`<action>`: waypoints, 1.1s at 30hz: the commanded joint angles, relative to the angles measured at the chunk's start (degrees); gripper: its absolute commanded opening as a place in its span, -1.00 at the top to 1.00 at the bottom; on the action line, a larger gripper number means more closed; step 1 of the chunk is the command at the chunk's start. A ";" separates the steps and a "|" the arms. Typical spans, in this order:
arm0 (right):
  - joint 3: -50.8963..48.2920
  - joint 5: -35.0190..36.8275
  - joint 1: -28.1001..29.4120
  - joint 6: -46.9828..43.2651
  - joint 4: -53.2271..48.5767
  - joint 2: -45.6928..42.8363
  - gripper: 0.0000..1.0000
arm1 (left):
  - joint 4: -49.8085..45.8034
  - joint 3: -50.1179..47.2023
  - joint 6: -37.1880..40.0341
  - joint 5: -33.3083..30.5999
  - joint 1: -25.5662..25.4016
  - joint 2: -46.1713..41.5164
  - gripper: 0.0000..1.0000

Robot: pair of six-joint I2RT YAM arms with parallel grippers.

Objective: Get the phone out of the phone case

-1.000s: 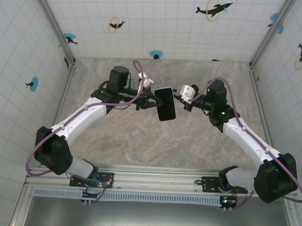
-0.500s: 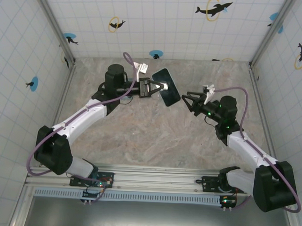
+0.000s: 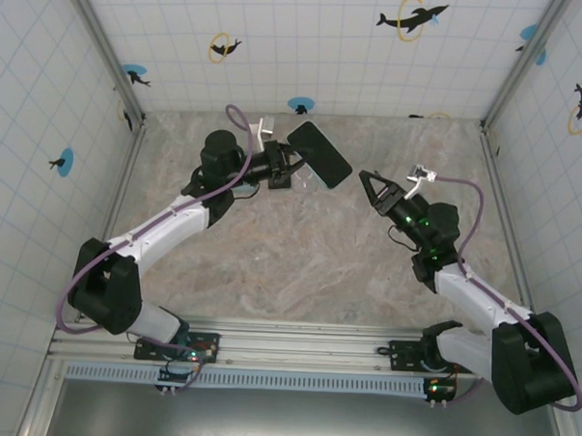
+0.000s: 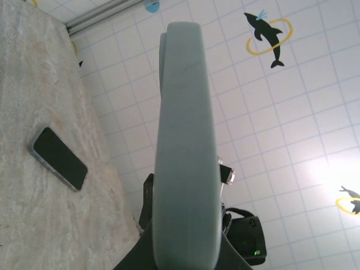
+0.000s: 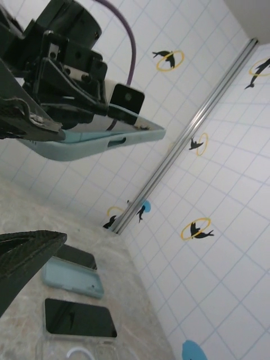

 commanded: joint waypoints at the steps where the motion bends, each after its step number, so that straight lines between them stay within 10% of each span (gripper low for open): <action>1: 0.50 1.77 0.73 3.62 5.20 1.36 0.13 | 7.64 0.61 -4.09 -0.43 -0.56 0.34 1.00; 33: 2.17 0.47 2.32 7.70 10.65 6.60 0.25 | 10.95 0.09 -5.84 -0.34 -1.38 1.77 1.00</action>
